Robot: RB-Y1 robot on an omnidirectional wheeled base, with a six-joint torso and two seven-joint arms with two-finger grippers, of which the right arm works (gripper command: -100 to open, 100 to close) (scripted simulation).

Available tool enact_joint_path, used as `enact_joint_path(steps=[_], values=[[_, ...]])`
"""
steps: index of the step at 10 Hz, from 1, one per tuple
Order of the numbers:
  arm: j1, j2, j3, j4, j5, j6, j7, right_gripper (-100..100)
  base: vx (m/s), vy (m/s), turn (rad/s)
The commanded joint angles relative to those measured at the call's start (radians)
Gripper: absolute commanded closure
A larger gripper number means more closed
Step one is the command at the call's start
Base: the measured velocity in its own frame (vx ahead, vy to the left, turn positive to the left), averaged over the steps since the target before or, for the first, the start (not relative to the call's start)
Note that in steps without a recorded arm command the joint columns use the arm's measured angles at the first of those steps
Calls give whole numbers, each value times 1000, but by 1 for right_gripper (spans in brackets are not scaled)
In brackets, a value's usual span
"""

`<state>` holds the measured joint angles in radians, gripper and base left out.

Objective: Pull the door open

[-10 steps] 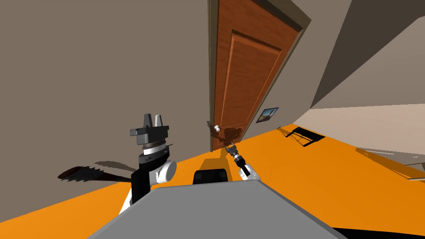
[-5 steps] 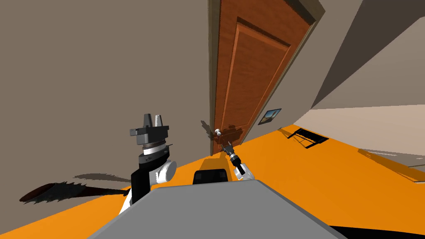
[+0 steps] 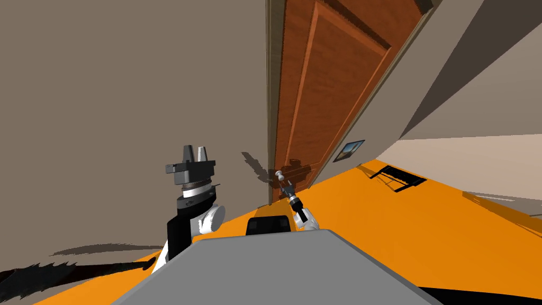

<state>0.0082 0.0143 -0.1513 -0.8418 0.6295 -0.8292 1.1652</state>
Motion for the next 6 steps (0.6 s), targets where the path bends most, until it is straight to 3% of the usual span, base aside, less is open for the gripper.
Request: enact_joint_path(steps=[1, 3, 4, 5, 6], values=[[0, 11, 1, 0, -1, 0, -1, -100, 210, 46, -21], [-3, 31, 1, 3, -4, 2, 1, -100, 211, 30, -23], [-3, 22, 1, 2, -3, 1, -2, -100, 97, 25, -3], [-3, 22, 1, 2, -3, 1, -2, 100, -14, -2, 10], [-3, 22, 1, 2, -3, 1, -2, 100, -36, -7, 9]])
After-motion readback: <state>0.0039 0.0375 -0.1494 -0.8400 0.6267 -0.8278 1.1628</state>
